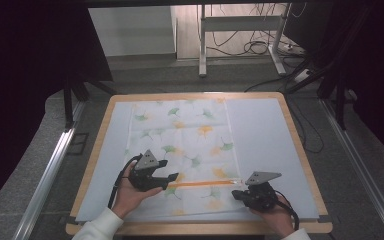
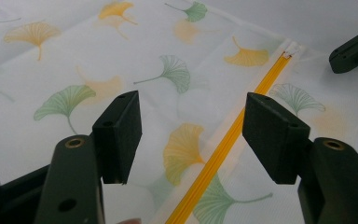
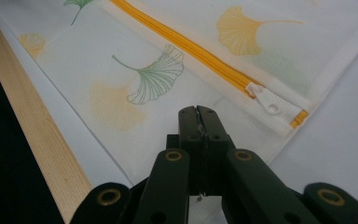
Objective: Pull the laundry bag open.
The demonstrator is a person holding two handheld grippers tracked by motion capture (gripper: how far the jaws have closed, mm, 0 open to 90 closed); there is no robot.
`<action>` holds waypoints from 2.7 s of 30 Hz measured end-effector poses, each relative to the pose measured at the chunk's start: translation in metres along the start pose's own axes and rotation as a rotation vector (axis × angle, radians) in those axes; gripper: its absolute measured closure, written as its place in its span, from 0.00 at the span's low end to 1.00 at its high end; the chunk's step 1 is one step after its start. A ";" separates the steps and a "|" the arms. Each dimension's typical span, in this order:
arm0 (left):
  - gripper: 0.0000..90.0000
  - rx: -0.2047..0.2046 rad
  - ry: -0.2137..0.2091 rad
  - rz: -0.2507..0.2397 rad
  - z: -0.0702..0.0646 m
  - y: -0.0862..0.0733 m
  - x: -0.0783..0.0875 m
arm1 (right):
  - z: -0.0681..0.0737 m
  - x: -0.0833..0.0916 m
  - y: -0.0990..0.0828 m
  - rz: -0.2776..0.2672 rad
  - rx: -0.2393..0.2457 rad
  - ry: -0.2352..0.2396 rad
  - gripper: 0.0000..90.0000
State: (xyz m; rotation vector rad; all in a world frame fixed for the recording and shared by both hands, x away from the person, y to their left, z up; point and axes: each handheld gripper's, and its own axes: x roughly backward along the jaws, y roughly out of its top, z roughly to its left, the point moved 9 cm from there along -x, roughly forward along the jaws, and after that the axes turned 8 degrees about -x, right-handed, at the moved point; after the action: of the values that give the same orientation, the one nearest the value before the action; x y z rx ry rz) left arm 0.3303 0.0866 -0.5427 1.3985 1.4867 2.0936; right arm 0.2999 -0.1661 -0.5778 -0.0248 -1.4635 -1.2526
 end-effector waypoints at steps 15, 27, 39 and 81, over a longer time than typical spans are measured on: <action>0.41 -0.054 -0.054 -0.002 -0.020 0.024 -0.021 | -0.002 0.002 -0.005 0.005 -0.017 -0.014 0.99; 0.41 -0.089 -0.107 0.011 -0.041 0.039 -0.045 | -0.002 0.004 -0.010 0.009 -0.034 -0.016 0.99; 0.41 -0.116 -0.130 0.023 -0.053 0.048 -0.059 | -0.004 0.003 -0.011 0.028 -0.029 -0.021 0.99; 0.49 -0.201 -0.203 0.090 -0.094 0.069 -0.125 | -0.004 0.000 -0.014 0.053 -0.028 -0.024 0.99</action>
State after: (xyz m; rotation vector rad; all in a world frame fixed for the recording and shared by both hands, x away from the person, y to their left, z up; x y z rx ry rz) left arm 0.3445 -0.0823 -0.5601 1.5709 1.1236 2.0158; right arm 0.2939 -0.1742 -0.5879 -0.0976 -1.4571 -1.2337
